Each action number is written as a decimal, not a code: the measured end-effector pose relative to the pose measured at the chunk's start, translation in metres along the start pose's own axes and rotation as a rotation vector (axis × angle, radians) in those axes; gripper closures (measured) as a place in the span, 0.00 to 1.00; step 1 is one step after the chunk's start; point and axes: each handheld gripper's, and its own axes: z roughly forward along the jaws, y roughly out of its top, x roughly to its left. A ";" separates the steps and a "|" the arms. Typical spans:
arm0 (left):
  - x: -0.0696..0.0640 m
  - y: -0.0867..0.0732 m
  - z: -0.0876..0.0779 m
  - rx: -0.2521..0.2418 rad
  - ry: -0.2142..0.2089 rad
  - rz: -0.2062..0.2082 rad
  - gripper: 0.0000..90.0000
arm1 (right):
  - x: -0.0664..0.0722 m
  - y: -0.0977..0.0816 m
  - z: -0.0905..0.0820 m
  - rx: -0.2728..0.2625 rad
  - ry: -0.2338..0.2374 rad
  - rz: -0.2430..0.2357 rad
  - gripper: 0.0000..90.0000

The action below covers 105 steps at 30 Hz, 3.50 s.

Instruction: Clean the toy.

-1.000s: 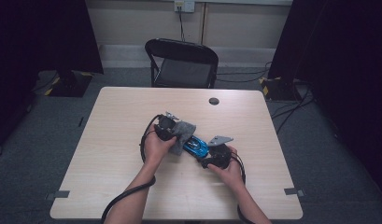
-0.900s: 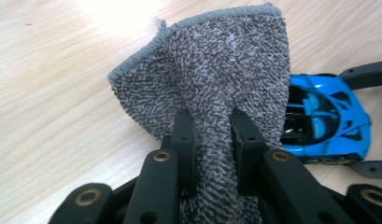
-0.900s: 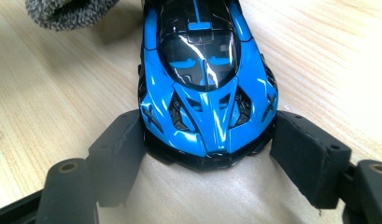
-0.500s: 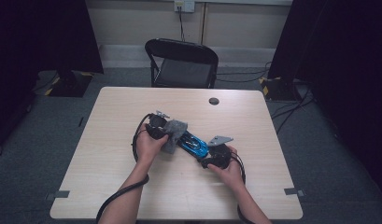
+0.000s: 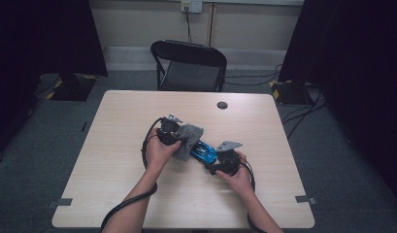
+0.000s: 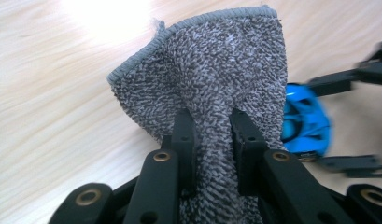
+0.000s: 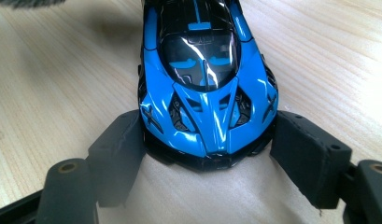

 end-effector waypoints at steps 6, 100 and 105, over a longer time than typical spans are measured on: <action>-0.018 0.003 0.012 0.014 -0.029 0.029 0.83 | -0.002 0.001 0.001 0.001 0.012 -0.010 0.27; 0.001 0.008 0.026 0.091 0.036 0.063 0.83 | -0.009 0.006 0.007 0.001 0.067 -0.061 0.26; 0.005 0.008 0.025 0.087 0.053 0.059 0.83 | -0.009 0.006 0.007 0.001 0.067 -0.061 0.26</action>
